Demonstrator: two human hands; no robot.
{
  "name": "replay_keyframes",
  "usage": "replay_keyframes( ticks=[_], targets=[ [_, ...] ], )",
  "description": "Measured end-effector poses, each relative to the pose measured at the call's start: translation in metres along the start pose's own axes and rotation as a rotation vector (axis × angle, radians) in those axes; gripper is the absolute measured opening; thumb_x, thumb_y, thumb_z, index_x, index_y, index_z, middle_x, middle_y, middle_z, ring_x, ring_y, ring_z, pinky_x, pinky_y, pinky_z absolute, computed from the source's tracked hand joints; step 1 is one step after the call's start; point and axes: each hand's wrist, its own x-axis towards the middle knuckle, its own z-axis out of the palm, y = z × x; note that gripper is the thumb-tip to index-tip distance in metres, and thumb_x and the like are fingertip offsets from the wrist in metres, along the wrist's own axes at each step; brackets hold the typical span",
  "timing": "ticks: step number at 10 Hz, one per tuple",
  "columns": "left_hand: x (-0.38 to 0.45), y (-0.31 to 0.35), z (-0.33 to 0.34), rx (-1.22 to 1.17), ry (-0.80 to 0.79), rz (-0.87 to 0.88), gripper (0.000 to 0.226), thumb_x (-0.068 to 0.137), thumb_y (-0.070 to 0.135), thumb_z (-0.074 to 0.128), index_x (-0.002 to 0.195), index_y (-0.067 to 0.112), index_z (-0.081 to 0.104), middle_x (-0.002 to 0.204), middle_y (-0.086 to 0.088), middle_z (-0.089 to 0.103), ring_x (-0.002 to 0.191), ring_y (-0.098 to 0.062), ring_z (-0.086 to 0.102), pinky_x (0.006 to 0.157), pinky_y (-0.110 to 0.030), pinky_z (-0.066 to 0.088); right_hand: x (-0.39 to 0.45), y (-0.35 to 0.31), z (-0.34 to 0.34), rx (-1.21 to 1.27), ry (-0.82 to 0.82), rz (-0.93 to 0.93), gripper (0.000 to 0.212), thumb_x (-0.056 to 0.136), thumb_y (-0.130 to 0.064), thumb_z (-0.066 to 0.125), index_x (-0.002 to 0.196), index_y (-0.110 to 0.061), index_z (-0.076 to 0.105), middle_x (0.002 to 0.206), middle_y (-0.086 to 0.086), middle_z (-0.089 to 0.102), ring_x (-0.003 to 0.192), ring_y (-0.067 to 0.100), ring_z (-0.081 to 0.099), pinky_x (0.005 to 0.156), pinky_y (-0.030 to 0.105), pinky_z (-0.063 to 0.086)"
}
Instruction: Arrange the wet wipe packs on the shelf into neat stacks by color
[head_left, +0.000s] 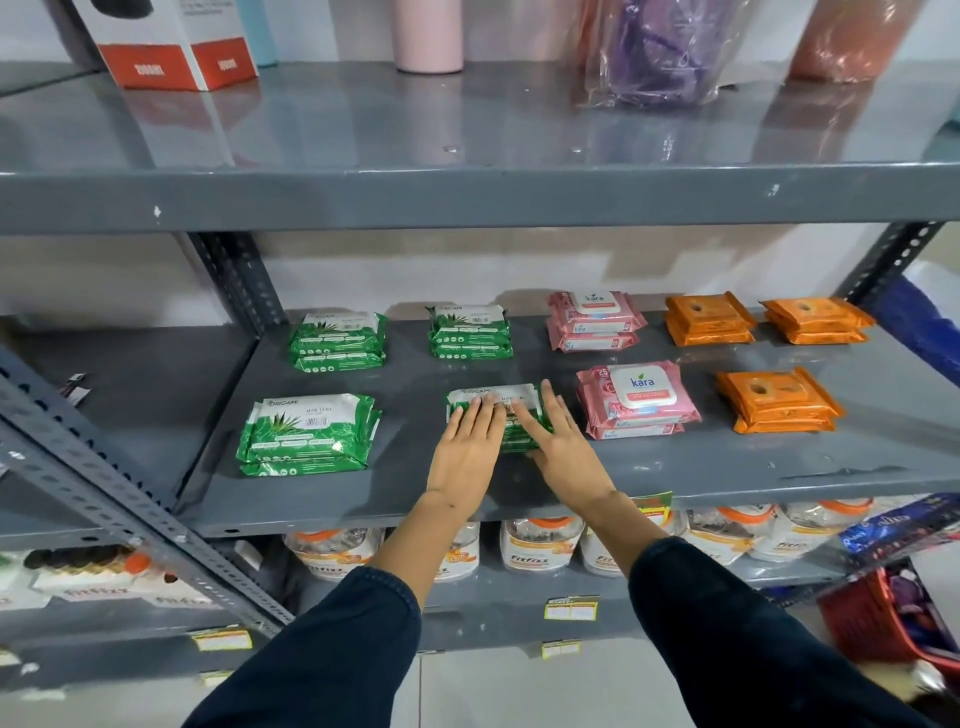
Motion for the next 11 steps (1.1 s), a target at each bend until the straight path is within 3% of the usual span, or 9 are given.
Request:
replay_keyframes(
  ticks=[1,2,6,7,8,9,11],
  targets=[
    [0.000,-0.001,-0.002,0.013,-0.011,-0.006,0.072,0.056,0.002,0.082,0.124,0.003,0.057,0.125,-0.014,0.061,0.115,-0.026,0.058,0.096,-0.039,0.046,0.002,-0.002,-0.002,0.028,-0.095,0.069,0.078,0.091,0.004,0.050,0.149,-0.035,0.015,0.162,0.006,0.003,0.131,0.034,0.047,0.105,0.040,0.045],
    [-0.002,-0.008,-0.002,0.040,-0.015,-0.023,0.069,0.059,0.004,0.081,0.124,0.005,0.057,0.125,-0.013,0.061,0.115,-0.025,0.058,0.096,-0.038,0.047,0.006,-0.009,-0.001,0.026,-0.115,0.082,0.076,0.093,0.004,0.047,0.149,-0.037,0.015,0.162,0.006,0.007,0.121,0.034,0.057,0.103,0.041,0.048],
    [-0.010,-0.018,-0.001,0.014,-0.011,-0.035,0.071,0.056,0.001,0.082,0.123,0.004,0.058,0.126,-0.014,0.060,0.115,-0.025,0.058,0.094,-0.038,0.047,0.009,-0.020,0.003,-0.017,-0.144,0.073,0.078,0.092,0.005,0.046,0.149,-0.037,0.013,0.162,0.007,0.007,0.120,0.035,0.057,0.100,0.042,0.050],
    [-0.011,-0.018,0.001,-0.027,-0.019,-0.050,0.075,0.058,0.000,0.080,0.128,0.005,0.053,0.132,-0.014,0.055,0.120,-0.024,0.053,0.099,-0.037,0.042,0.007,-0.022,0.003,-0.068,-0.152,0.075,0.083,0.090,0.008,0.047,0.149,-0.037,0.010,0.162,0.008,0.006,0.117,0.038,0.058,0.094,0.042,0.052],
    [-0.012,-0.019,0.002,-0.008,-0.083,-0.063,0.075,0.084,0.007,0.060,0.145,0.004,0.017,0.153,-0.015,0.021,0.141,-0.025,0.019,0.113,-0.037,0.010,0.007,-0.025,-0.003,-0.115,-0.163,0.070,0.080,0.092,0.004,0.046,0.150,-0.036,0.008,0.162,0.009,0.006,0.132,0.038,0.045,0.100,0.042,0.047],
    [-0.013,-0.019,-0.002,0.053,-0.081,-0.031,0.077,0.095,0.020,0.046,0.145,0.005,-0.011,0.156,-0.012,-0.008,0.142,-0.026,-0.008,0.112,-0.038,-0.009,0.002,-0.032,-0.014,-0.152,-0.147,0.063,0.074,0.094,-0.008,0.046,0.151,-0.029,0.004,0.162,0.010,0.005,0.148,0.033,0.012,0.120,0.043,0.020],
    [-0.025,-0.010,-0.033,0.075,0.196,-0.106,0.077,0.089,0.021,0.053,0.142,0.000,0.001,0.153,-0.018,0.013,0.141,-0.030,0.012,0.112,-0.040,0.002,-0.022,-0.044,-0.046,-0.195,0.114,0.045,0.071,0.094,-0.015,0.045,0.151,-0.010,0.002,0.161,0.011,0.008,0.150,0.026,0.004,0.122,0.040,0.006]
  ],
)
